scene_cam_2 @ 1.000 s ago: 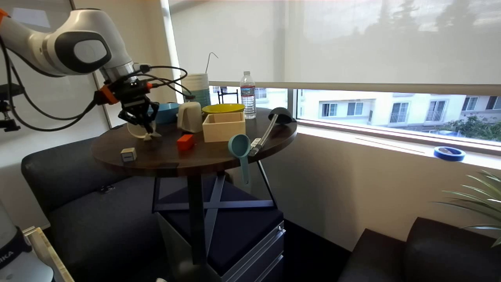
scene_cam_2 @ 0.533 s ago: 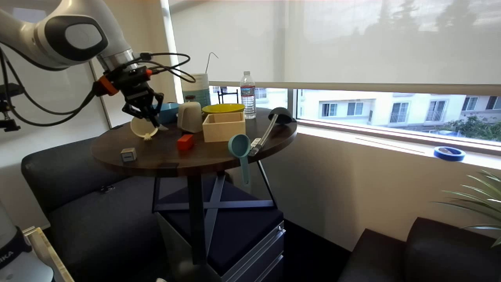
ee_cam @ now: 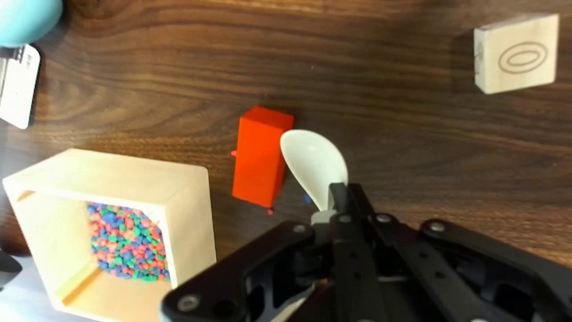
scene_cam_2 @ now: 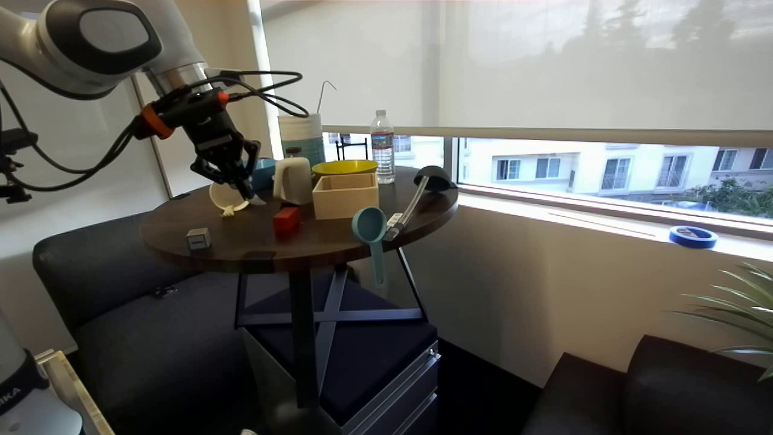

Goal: Remove the spoon and folk from the cup and put them on the table

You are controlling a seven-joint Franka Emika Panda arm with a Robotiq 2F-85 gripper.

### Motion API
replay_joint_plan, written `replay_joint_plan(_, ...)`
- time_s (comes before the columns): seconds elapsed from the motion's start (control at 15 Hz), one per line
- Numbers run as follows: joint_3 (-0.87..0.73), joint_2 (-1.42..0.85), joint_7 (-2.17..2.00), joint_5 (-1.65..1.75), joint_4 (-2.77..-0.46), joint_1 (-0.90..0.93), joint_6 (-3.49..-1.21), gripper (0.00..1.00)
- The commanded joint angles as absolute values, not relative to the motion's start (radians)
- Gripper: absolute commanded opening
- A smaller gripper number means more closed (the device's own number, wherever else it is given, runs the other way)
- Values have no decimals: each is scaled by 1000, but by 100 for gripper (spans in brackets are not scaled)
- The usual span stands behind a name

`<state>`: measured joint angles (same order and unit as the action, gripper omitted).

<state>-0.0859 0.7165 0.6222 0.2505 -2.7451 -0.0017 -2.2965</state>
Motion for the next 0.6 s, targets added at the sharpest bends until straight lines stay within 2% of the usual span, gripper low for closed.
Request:
replay_joint_plan(0.0,-99,717,583,288,-2743,-24,-2253,1)
replay_joint_plan(0.53,-69,666,345,255,-2747,-27,-2247,1)
